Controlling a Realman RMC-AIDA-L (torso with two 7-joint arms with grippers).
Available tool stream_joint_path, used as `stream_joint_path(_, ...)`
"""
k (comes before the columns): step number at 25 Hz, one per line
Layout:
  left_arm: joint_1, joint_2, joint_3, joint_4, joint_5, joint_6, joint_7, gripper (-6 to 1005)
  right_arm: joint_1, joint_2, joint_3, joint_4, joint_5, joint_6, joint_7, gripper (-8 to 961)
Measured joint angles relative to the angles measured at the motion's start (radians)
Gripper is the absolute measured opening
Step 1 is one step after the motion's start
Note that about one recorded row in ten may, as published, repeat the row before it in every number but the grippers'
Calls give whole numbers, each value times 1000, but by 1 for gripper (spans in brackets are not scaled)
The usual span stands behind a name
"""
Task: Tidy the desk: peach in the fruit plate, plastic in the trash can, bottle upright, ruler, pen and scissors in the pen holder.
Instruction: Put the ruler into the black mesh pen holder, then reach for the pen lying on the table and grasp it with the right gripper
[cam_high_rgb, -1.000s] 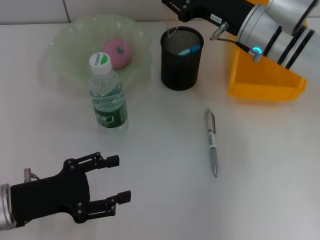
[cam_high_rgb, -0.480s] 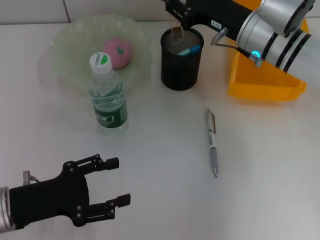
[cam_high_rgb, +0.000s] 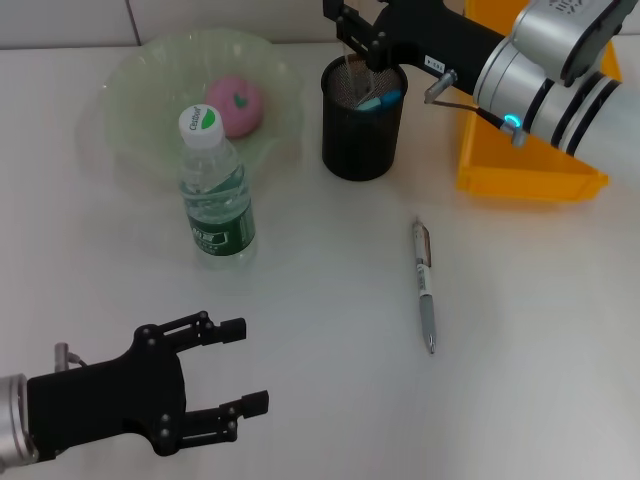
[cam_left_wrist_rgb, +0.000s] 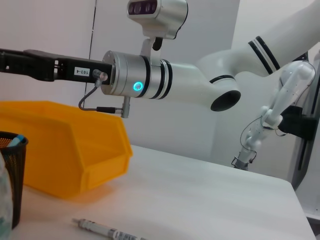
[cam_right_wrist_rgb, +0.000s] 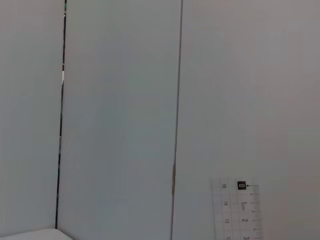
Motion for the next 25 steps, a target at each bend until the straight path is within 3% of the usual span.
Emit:
stream_joint_path(12,-3,0,9,-11,0,5,-1,781,-6,0,3,17,0,2,-32,396)
stream_joint_path(21,1,-1,13,-11,0,8,9,781,-48,0,5,17,0,-2,-33,437)
stream_joint_path(25,1,-2,14,-11,0,9,9,781,-77,0,5,9,0,-60,-24,505)
